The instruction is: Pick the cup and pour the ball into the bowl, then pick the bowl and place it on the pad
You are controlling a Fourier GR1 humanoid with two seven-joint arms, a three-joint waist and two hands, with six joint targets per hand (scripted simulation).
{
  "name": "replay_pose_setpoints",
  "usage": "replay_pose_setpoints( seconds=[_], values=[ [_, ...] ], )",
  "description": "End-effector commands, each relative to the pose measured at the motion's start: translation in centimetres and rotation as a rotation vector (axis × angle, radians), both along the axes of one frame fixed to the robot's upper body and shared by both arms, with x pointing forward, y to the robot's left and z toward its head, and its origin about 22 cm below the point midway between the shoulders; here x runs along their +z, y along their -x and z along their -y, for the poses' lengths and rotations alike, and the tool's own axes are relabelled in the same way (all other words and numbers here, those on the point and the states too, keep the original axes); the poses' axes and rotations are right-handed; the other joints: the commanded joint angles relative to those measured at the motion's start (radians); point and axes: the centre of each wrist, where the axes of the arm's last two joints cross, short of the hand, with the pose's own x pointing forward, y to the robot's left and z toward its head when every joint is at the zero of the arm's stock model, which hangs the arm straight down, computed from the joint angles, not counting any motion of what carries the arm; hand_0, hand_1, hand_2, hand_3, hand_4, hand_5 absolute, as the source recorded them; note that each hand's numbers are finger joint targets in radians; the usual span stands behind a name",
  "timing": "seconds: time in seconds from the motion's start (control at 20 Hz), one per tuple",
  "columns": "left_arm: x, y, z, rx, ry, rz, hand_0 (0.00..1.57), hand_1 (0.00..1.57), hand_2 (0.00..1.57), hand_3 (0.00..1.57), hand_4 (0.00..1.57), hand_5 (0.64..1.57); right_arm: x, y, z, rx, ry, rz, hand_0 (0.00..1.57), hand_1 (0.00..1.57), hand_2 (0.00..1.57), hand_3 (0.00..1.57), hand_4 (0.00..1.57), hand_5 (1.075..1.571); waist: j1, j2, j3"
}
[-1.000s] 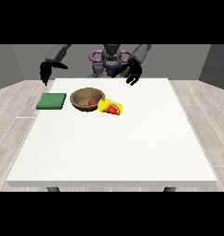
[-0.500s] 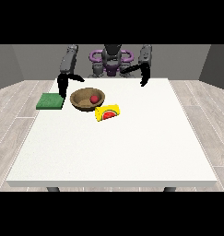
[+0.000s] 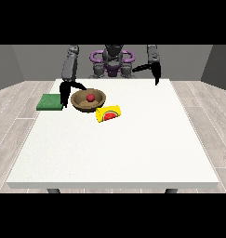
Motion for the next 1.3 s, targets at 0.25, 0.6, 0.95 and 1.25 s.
replay_pose_setpoints(
  seconds=[0.25, 0.6, 0.95, 1.25],
  values=[
    [0.5, 1.5, -0.9, -0.013, -0.002, 0.031, 0.0, 0.0, 0.0, 0.0, 0.0, 1.566, -2.6, -0.2, -1.4, -0.027, -0.004, -0.011, 0.0, 0.0, 0.0, 0.0, 0.1, 1.563, 0.017, 0.031, 0.0006],
    [3.3, 0.4, -2.6, -0.034, 0.009, 0.089, 0.0, 0.0, 0.0, 0.0, 0.0, 1.569, -4.3, 0.7, -1.4, -0.175, -0.059, -0.228, 0.78, 0.78, 0.39, 0.0, 0.44, 1.533, 0.043, 0.084, 0.0004],
    [4.0, 0.4, 0.3, -0.102, 0.001, 0.107, 0.0, 0.0, 0.0, 0.0, 0.66, 1.531, -4.8, 3.3, 2.7, -0.292, 0.457, -0.349, 1.57, 1.57, 1.57, 1.56, 0.94, 1.558, 0.107, 0.101, -0.004],
    [0.9, 0.2, -1.6, -0.047, 0.034, -0.019, 0.0, 0.0, 0.0, 0.0, 0.96, 1.423, -1.4, -0.6, 0.5, -0.336, 0.477, -0.48, 1.57, 1.57, 1.57, 1.05, 0.86, 1.567, 0.08, -0.068, -0.0038]
  ],
)
